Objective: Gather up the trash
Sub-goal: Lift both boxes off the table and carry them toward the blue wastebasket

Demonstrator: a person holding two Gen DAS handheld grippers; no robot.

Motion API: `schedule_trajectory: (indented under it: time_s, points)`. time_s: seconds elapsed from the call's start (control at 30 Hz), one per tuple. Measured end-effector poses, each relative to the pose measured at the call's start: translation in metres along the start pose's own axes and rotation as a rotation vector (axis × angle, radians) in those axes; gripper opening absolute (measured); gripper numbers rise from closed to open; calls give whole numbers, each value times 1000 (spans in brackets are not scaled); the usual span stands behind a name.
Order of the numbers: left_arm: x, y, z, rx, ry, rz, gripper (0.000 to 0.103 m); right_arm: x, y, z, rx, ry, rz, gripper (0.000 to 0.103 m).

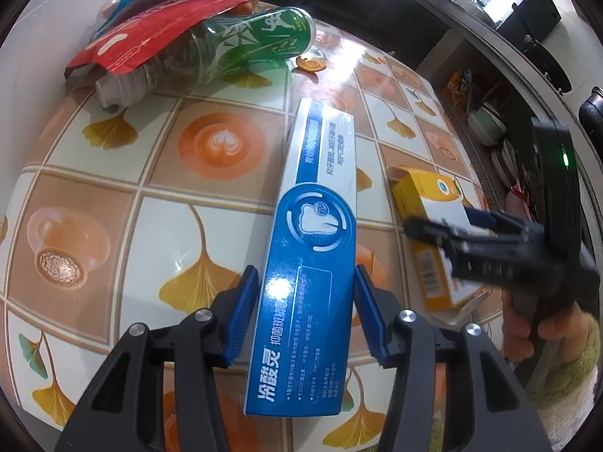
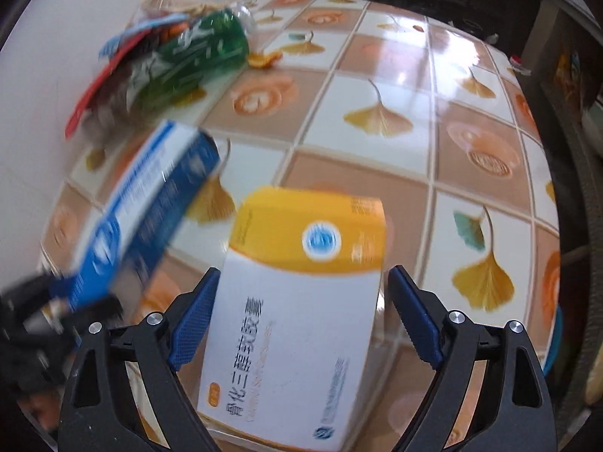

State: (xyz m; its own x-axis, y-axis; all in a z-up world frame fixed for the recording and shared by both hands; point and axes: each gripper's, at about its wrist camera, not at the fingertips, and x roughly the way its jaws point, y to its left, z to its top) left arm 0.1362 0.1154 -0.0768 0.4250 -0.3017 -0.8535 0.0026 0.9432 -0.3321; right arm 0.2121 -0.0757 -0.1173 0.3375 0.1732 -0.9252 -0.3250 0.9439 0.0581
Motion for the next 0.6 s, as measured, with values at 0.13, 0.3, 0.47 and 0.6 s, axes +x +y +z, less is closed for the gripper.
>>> schedule_trajectory:
  time_s: [0.13, 0.3, 0.47, 0.6]
  points:
    - [-2, -3, 6, 5, 8, 7, 52, -13, -7, -12, 29, -14, 17, 93]
    - [9, -13, 18, 48, 31, 57, 56, -15, 2, -25, 18, -26, -29, 95]
    - [19, -15, 25, 66, 24, 98, 51, -9, 12, -35, 3, -35, -79, 84]
    - [19, -16, 23, 62, 3, 104, 47, -11, 12, -40, 16, -68, -85, 69]
